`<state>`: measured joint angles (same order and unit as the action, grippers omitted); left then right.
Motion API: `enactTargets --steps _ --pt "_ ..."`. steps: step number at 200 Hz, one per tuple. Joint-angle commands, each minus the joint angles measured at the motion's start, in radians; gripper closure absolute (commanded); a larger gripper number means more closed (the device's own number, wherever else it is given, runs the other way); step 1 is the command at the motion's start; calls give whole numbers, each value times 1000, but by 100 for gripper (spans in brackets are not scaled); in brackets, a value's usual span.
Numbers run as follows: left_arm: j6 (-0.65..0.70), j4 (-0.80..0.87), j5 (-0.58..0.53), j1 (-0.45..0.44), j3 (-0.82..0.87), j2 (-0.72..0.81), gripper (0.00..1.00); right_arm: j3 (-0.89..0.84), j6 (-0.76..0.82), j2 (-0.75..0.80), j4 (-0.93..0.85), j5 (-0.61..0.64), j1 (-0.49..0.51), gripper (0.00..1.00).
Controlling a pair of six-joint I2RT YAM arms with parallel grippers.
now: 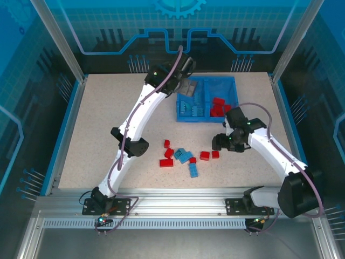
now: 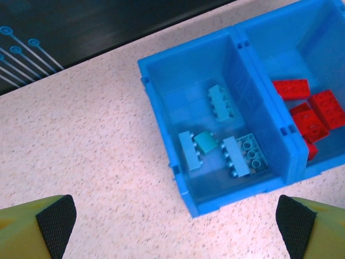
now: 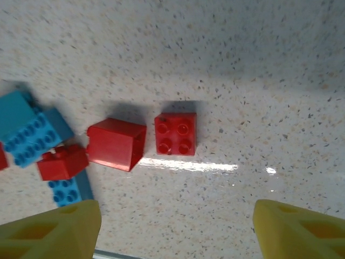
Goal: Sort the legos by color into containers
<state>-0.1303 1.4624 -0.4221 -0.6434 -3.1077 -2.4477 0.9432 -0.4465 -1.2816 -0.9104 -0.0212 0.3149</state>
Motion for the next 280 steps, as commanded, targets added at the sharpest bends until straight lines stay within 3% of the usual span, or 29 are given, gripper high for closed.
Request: enactTargets --steps 1,24,47,87,122,166,204,238,263,280 --pt "3 123 -31 6 -37 59 1 -57 -14 -28 82 40 28 31" --pt "3 141 -23 6 34 134 1 -125 -45 -55 125 35 43 39" --pt "1 149 -35 5 96 200 1 -172 -71 -61 178 53 72 40" --pt "-24 168 23 -24 -5 179 1 -216 -119 -96 307 93 110 40" --pt "-33 192 11 -41 -40 171 1 -236 -143 -175 403 137 128 42" --pt "-31 212 9 -44 -55 188 1 -211 -105 -203 430 153 133 64" --pt "-17 214 17 -43 -36 228 1 -219 -100 -100 375 199 133 70" --pt "3 205 70 -28 207 428 1 -206 -85 69 330 242 130 74" --pt "10 170 78 -21 536 660 1 -111 -56 91 261 242 117 74" --pt "4 34 100 -20 831 843 1 -9 -36 62 227 229 108 75"
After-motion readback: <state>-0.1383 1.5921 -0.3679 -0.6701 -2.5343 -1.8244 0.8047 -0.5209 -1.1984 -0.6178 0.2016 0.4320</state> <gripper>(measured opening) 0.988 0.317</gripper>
